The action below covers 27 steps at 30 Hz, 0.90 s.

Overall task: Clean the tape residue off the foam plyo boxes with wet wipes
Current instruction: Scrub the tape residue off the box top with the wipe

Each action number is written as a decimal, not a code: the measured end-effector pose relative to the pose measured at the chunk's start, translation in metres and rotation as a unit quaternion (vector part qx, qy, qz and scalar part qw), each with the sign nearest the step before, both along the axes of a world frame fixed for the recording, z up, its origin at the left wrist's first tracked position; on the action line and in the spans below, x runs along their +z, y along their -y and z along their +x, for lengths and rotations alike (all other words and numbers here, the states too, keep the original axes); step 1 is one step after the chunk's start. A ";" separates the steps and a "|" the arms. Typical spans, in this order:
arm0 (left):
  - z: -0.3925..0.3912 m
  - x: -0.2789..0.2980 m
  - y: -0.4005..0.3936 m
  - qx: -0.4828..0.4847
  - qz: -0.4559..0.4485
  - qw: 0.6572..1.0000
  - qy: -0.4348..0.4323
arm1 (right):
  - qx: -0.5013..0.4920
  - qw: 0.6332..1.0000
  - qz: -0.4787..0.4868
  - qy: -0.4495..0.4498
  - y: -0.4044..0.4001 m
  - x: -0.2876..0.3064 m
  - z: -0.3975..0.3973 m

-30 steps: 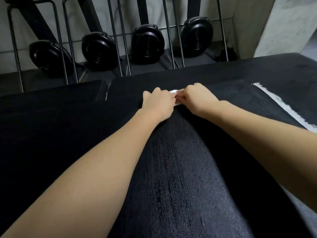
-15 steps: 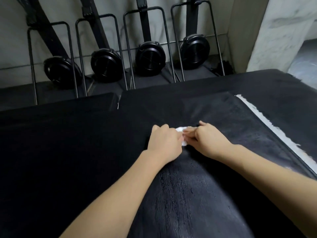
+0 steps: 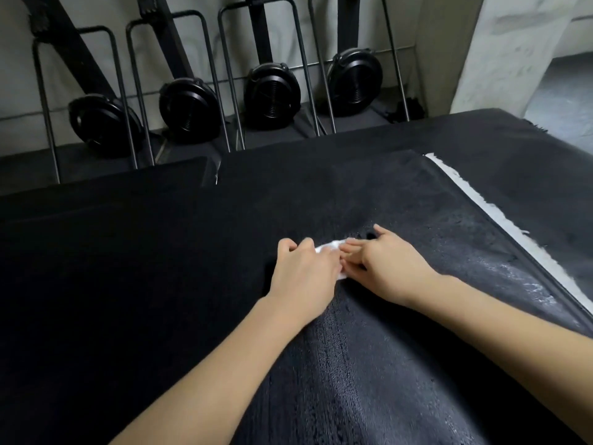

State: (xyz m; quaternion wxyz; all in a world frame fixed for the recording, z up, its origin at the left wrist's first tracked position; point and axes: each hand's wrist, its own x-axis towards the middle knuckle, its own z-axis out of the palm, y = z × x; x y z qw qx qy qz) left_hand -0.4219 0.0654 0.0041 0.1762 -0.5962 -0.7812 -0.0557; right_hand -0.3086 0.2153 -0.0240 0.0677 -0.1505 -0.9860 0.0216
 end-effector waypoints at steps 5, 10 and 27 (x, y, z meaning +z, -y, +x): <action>-0.034 0.005 -0.044 0.040 -0.070 0.996 0.029 | -0.035 0.999 -0.037 -0.008 -0.036 -0.003 -0.045; -0.030 0.001 -0.047 0.051 -0.078 0.995 0.032 | -0.046 0.995 -0.083 -0.026 -0.032 -0.004 -0.041; 0.114 0.012 0.108 -0.039 -0.059 0.996 0.062 | 0.043 0.989 0.022 -0.142 0.112 -0.006 0.124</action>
